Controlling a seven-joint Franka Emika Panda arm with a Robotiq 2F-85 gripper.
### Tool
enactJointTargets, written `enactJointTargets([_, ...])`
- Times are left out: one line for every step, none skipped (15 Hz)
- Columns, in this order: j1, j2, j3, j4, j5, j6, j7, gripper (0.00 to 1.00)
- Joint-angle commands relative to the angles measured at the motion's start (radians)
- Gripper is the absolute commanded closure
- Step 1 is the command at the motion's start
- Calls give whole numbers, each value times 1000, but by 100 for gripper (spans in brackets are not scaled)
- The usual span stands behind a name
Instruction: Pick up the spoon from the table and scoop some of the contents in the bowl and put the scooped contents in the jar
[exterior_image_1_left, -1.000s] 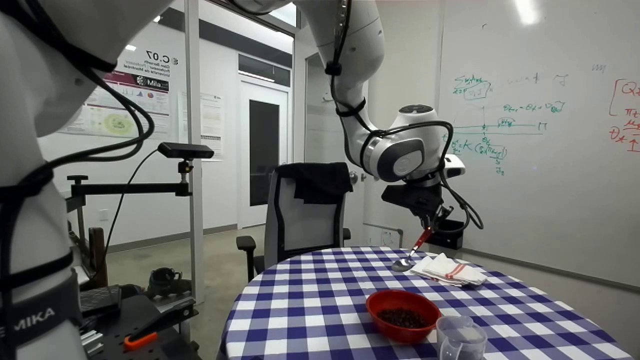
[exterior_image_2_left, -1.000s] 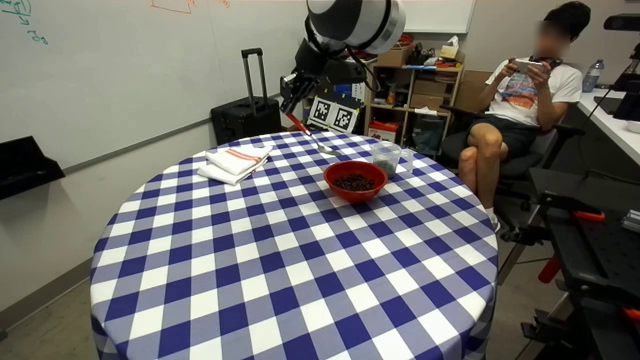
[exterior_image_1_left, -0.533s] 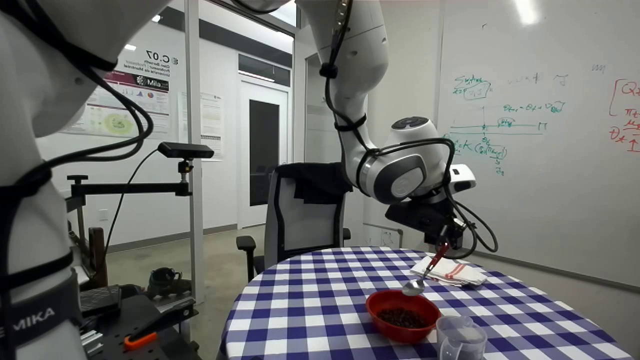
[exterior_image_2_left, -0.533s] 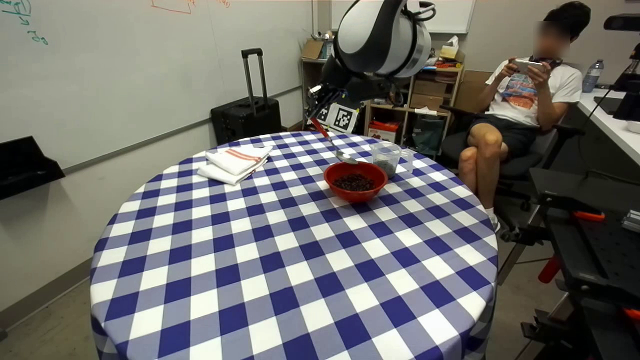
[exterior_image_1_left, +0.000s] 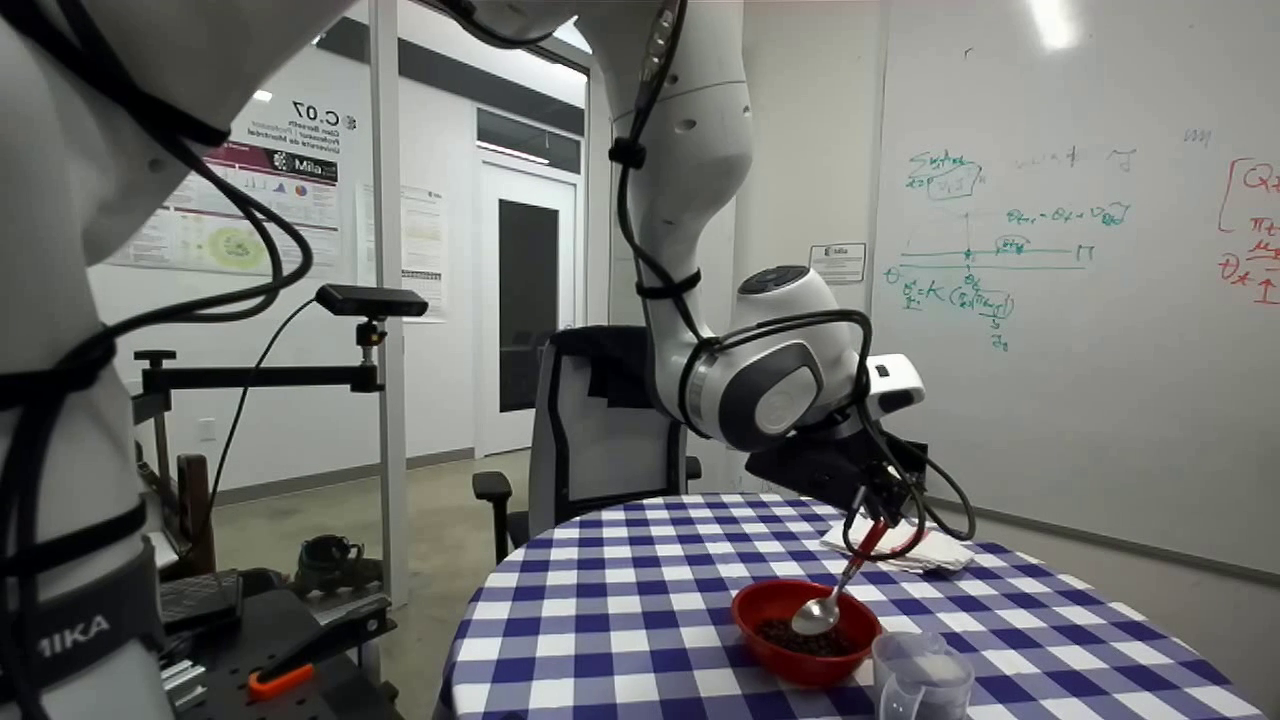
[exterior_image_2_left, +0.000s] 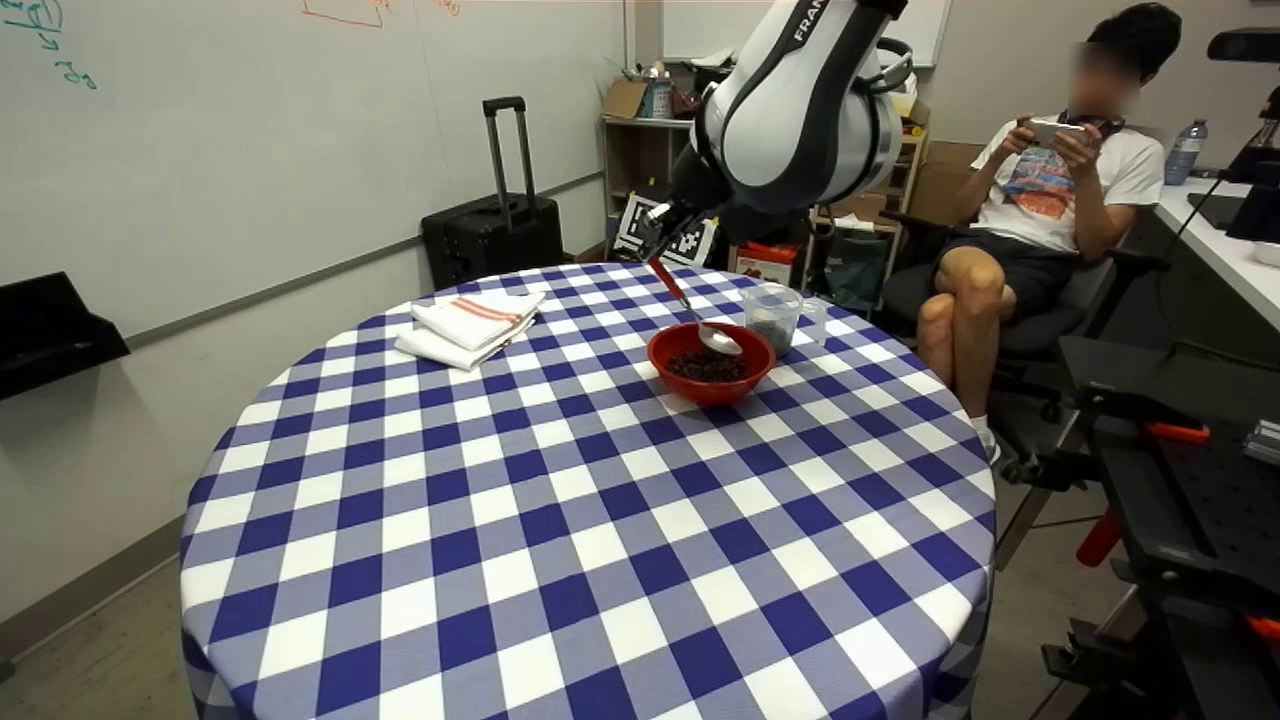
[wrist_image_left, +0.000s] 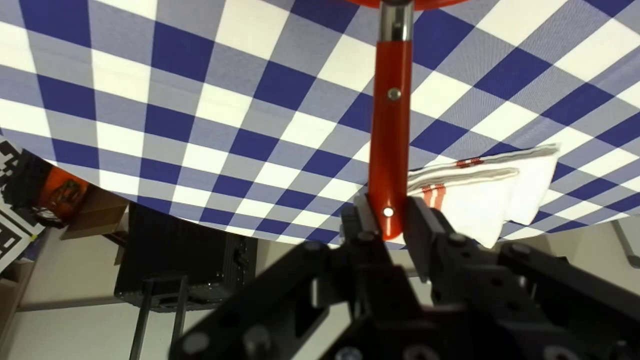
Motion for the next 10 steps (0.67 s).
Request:
enactJointTargets([80,-16,-68,-54,-11,80,60,95])
enactJointTargets([98,-14,-83,-61,-6,101,68,95])
enactJointTargets([115,-12,-96,-67,1,123,75,95])
enactJointTargets([132,-9,-110,-71,12,148,85,95])
enactJointTargets([147,-6,-124,-74,25,171,93,95])
enactJointTargets([165,-2,-140,-76,44,199,102,95])
enactJointTargets([182,4,-156,-77,70,232,113,95])
enactJointTargets([201,12,-172,-76,103,263,121,95])
enactJointTargets([214,17,-183,-77,132,281,125,95])
enactJointTargets([228,24,-193,-79,162,299,127,95])
